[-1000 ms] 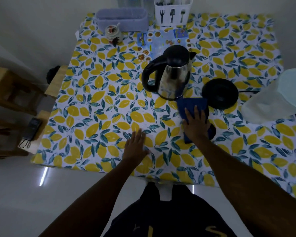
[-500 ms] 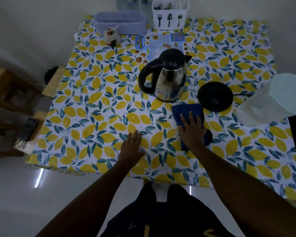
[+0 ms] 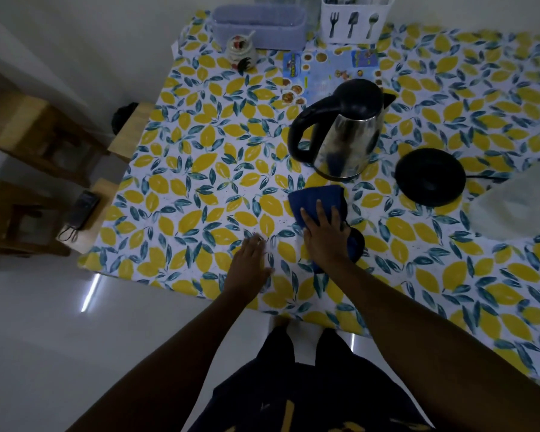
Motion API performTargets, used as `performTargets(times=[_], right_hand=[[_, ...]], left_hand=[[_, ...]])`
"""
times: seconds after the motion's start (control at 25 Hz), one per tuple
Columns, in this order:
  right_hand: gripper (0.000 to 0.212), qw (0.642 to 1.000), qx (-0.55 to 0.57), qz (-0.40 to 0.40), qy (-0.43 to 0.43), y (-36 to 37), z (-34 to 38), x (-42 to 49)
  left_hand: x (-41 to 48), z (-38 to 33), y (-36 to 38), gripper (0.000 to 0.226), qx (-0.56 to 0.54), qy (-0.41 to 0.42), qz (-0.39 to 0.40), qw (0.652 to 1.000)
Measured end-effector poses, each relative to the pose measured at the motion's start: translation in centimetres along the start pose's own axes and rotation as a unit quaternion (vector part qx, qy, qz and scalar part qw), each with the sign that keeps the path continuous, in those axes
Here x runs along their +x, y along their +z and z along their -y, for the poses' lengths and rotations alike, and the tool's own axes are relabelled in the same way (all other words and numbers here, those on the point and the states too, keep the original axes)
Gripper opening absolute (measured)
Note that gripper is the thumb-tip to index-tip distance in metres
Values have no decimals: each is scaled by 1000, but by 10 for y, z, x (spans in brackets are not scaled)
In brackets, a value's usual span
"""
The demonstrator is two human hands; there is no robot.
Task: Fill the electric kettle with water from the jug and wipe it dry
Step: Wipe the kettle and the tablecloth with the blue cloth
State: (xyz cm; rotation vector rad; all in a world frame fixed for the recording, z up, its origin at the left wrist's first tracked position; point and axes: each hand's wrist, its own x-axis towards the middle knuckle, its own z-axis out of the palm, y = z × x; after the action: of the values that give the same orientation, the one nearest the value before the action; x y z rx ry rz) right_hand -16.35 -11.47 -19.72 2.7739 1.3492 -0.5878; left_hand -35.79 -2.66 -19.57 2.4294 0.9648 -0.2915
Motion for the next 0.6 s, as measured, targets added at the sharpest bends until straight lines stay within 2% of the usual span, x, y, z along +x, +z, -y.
performTargets(times=[0.08, 0.2, 0.32, 0.44, 0.6], right_hand=[[55, 999, -17, -7, -50, 10, 19, -19], [58, 988, -50, -21, -141, 27, 26, -63], [63, 983, -75, -13, -169, 29, 2, -77], [66, 989, -94, 7, -115, 21, -40, -76], [67, 996, -64, -6, 64, 8, -113, -78]], left_hand=[[-8, 12, -2, 76, 6, -26, -9, 1000], [-15, 23, -3, 72, 37, -18, -12, 999], [-18, 16, -1, 70, 41, -10, -7, 999], [-13, -7, 2, 67, 40, 20, 7, 999], [-2, -48, 9, 64, 33, 95, 59, 993]])
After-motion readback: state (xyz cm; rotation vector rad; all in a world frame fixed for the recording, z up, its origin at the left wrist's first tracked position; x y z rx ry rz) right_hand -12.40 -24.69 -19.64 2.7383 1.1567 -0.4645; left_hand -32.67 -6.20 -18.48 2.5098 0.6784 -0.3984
